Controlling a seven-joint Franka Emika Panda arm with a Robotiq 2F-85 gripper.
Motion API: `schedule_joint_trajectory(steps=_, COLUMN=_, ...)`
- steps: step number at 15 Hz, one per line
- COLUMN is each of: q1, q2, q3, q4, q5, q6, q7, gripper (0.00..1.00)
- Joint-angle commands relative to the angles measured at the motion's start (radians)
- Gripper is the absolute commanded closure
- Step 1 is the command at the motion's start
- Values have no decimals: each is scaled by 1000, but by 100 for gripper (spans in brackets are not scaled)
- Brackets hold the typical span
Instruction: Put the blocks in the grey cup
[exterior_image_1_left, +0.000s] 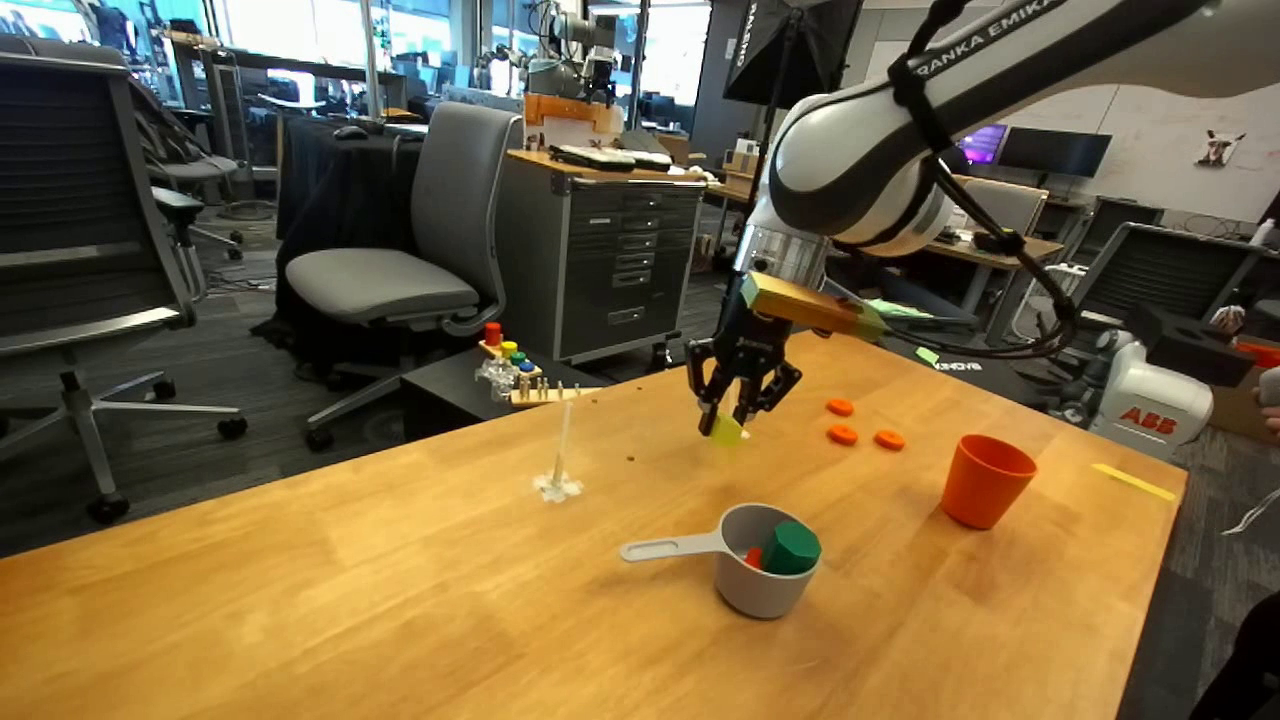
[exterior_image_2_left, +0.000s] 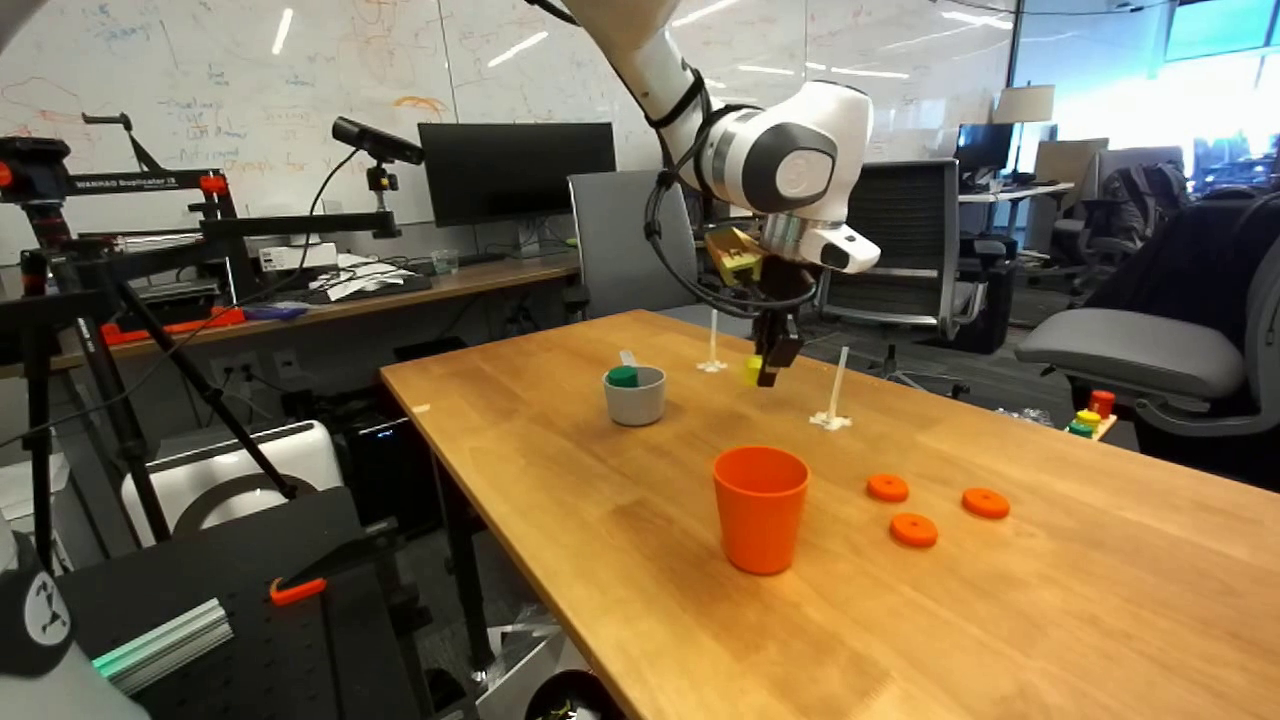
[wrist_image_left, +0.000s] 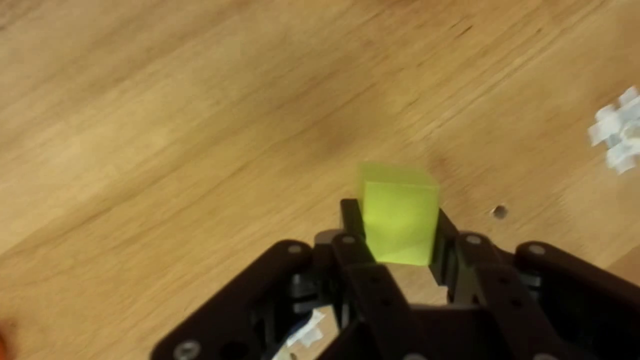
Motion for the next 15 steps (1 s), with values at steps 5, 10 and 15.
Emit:
schedule_joint_trajectory(steps=5, q1=-22, q2=-111, q3=118, q4=-118, q5=187, q6=-123, q7=-129, gripper=92)
schedule_joint_trajectory(steps=10, q1=-16, q2=-98, q3=134, q4=-117, q5=262, q6=-224, q7=-167, gripper=92)
schedule_joint_trajectory(steps=15, q1=-10, q2=-89, q3=120, q4=-108, q5=284, q6=-294, q7=-151, gripper=92)
